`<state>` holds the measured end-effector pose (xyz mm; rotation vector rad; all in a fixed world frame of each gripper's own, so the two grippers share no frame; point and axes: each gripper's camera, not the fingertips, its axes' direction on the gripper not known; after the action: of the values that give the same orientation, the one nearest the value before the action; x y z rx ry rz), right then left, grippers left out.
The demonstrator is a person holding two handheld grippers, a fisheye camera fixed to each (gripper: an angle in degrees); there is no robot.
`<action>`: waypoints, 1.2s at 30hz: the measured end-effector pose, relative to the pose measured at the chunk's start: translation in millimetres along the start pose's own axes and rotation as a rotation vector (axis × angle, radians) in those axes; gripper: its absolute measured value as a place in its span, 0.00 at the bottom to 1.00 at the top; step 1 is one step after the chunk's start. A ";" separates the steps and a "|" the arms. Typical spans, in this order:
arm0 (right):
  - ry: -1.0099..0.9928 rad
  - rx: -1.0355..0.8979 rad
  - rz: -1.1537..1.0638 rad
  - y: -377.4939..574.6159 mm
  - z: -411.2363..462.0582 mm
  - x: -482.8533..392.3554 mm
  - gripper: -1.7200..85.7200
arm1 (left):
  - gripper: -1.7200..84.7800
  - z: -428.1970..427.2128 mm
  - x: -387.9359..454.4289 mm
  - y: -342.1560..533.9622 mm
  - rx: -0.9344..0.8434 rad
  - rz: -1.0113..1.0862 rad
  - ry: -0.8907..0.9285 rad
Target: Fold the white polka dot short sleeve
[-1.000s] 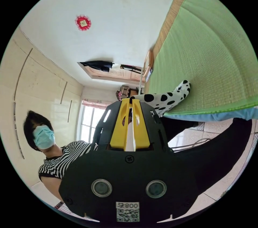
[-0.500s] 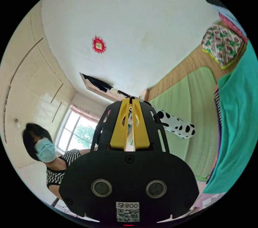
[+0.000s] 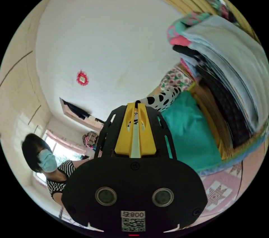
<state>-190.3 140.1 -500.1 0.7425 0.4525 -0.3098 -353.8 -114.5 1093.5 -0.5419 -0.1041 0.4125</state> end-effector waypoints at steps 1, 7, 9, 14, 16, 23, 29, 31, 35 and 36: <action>0.037 -0.014 0.072 12.0 -8.9 27.0 0.04 | 0.05 23.6 -27.6 2.0 -0.028 -0.072 0.021; -0.007 0.007 0.168 37.1 -42.1 78.1 0.04 | 0.05 88.9 -71.0 -16.5 -0.067 -0.051 0.002; 0.005 0.002 0.144 29.2 -49.9 71.5 0.04 | 0.05 105.0 -67.4 -27.7 -0.082 0.017 -0.038; 0.117 -0.055 0.099 6.3 -64.1 53.8 0.04 | 0.05 163.2 -84.5 -43.9 -0.151 0.107 -0.147; 0.199 -0.109 0.128 3.5 -65.9 61.3 0.04 | 0.05 181.8 -103.8 -46.2 -0.174 0.069 -0.142; 0.247 -0.124 0.224 11.3 -69.7 95.2 0.04 | 0.05 233.9 -168.6 -60.4 -0.210 -0.040 -0.171; 0.323 -0.155 0.263 6.3 -60.6 106.8 0.04 | 0.05 262.4 -200.3 -76.3 -0.223 -0.047 -0.193; 0.338 -0.162 0.265 8.1 -56.6 107.7 0.04 | 0.05 264.8 -208.3 -78.6 -0.215 -0.047 -0.164; 0.327 -0.135 0.260 16.5 -55.2 106.1 0.03 | 0.05 267.1 -223.1 -77.9 -0.230 -0.062 -0.095; 0.324 -0.121 0.260 20.2 -55.3 105.1 0.03 | 0.05 268.2 -224.8 -76.8 -0.244 -0.066 -0.086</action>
<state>-107.0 181.6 -576.6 0.7261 0.6670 0.0836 -586.5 -137.2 1365.0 -0.7587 -0.2567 0.3602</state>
